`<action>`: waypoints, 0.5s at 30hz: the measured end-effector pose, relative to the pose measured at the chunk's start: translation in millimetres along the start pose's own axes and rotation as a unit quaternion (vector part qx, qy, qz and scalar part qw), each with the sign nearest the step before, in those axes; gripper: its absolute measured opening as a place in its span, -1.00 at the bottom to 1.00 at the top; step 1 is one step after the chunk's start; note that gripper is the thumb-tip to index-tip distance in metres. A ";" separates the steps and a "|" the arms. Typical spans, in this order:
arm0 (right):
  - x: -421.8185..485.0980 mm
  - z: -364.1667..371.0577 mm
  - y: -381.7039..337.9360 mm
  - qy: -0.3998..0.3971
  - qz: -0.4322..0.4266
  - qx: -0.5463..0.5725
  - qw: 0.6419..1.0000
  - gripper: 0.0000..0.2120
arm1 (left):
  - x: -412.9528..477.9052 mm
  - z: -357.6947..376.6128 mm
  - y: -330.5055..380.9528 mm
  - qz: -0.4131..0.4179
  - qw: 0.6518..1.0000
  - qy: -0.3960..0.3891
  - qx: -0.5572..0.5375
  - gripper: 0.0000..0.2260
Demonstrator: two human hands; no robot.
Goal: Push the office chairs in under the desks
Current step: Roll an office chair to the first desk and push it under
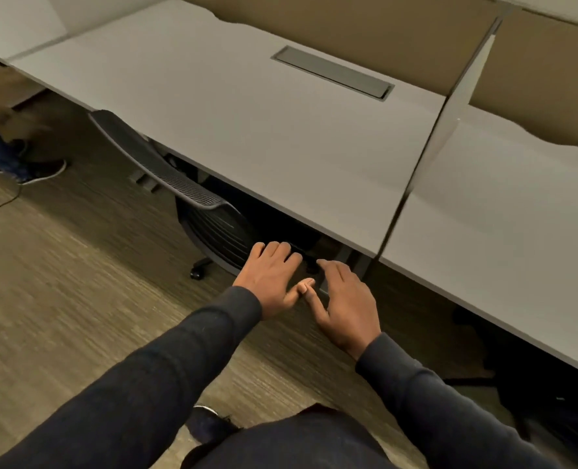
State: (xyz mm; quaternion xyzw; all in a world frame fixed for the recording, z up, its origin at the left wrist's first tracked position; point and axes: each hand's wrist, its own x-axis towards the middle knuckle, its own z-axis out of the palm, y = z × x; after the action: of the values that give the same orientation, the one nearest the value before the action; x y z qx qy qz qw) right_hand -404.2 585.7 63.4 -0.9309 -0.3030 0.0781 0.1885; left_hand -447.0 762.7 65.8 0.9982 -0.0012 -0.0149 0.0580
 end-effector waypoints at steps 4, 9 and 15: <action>35.0 26.3 -90.1 0.041 0.040 0.046 0.997 -0.35 | -12.9 -32.3 -107.4 0.053 0.998 0.028 0.008 -0.45; 61.0 41.5 -146.0 0.070 0.069 0.073 0.993 -0.34 | -5.6 -63.9 -182.5 0.088 0.994 0.056 0.018 -0.48; 131.2 66.7 -205.7 0.091 0.094 0.073 0.989 -0.36 | 29.6 -77.7 -295.5 0.065 0.996 0.052 0.008 -0.43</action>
State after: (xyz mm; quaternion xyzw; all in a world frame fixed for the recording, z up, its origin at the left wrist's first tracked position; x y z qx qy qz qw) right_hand -426.0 837.1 80.0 -0.9422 -0.1896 0.0319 0.2743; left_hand -414.9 1065.1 107.9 0.9959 -0.0633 0.0409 0.0507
